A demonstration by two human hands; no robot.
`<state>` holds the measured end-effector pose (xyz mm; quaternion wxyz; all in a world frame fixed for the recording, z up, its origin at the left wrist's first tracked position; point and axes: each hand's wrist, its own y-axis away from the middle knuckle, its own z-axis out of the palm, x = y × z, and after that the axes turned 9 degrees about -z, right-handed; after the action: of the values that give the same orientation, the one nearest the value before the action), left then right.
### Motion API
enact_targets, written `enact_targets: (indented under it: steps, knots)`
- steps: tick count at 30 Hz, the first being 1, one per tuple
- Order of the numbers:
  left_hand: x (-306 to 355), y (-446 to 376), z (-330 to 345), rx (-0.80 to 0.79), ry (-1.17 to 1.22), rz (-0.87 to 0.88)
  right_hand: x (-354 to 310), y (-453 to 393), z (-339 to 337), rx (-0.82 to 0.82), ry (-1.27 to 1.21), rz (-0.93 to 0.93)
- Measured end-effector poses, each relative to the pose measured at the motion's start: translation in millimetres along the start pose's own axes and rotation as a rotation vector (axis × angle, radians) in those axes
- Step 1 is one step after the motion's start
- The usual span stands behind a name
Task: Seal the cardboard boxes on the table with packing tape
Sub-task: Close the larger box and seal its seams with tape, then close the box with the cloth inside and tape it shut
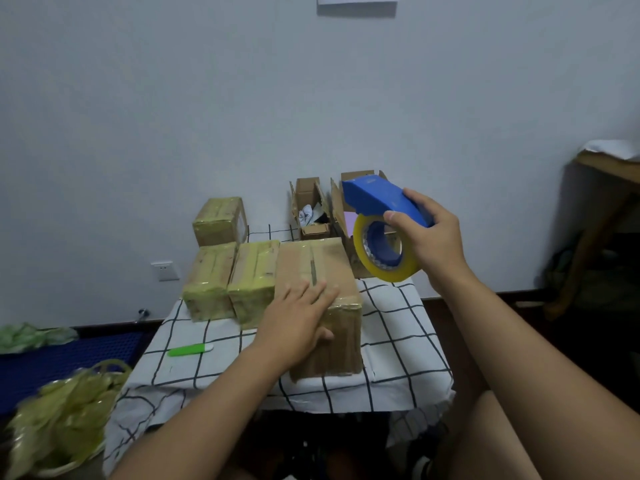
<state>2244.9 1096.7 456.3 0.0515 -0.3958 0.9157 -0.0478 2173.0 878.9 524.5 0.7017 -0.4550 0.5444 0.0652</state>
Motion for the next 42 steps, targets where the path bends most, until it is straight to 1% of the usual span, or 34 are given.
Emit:
enact_targets:
  steps: [2, 5, 9, 12, 14, 18, 20, 21, 24, 28, 32, 37, 42]
  knots:
    - [1, 3, -8, 0.021, 0.017, 0.004, -9, -1, -3, 0.004, 0.002, -0.021]
    - [-2, 4, -33, 0.049, 0.107, -0.023, -27, -10, -8, 0.022, 0.005, -0.063]
    - [-23, -4, -85, 0.119, 0.363, -0.096, -54, -27, -8, 0.074, -0.044, -0.108]
    - [-47, -15, -126, 0.159, 0.542, -0.102, -66, -41, -1, 0.120, -0.093, -0.130]
    - [-64, -24, -148, 0.231, 0.534, -0.120, -69, -48, 6, 0.137, -0.120, -0.130]
    - [-97, -58, -169, 0.390, 0.244, -0.210, -55, -56, 27, 0.135, -0.134, -0.106]
    - [-114, -82, -164, 0.444, 0.153, -0.230, -42, -60, 40, 0.128, -0.129, -0.098]
    - [-123, -94, -158, 0.443, 0.131, -0.241, -36, -64, 48, 0.122, -0.117, -0.099]
    - [-148, -131, -130, 0.403, 0.072, -0.262, -13, -79, 71, 0.114, -0.096, -0.081]
    - [-175, -179, -92, 0.378, 0.033, -0.232, 18, -102, 100, 0.096, -0.051, -0.039]
    - [-192, -223, -64, 0.361, 0.001, -0.195, 42, -123, 122, 0.102, -0.115, -0.056]
    - [-197, -261, -26, 0.264, -0.029, -0.160, 61, -136, 138, 0.088, -0.137, -0.079]
    - [-196, -276, 10, 0.168, -0.007, -0.151, 75, -139, 144, 0.052, -0.133, -0.111]
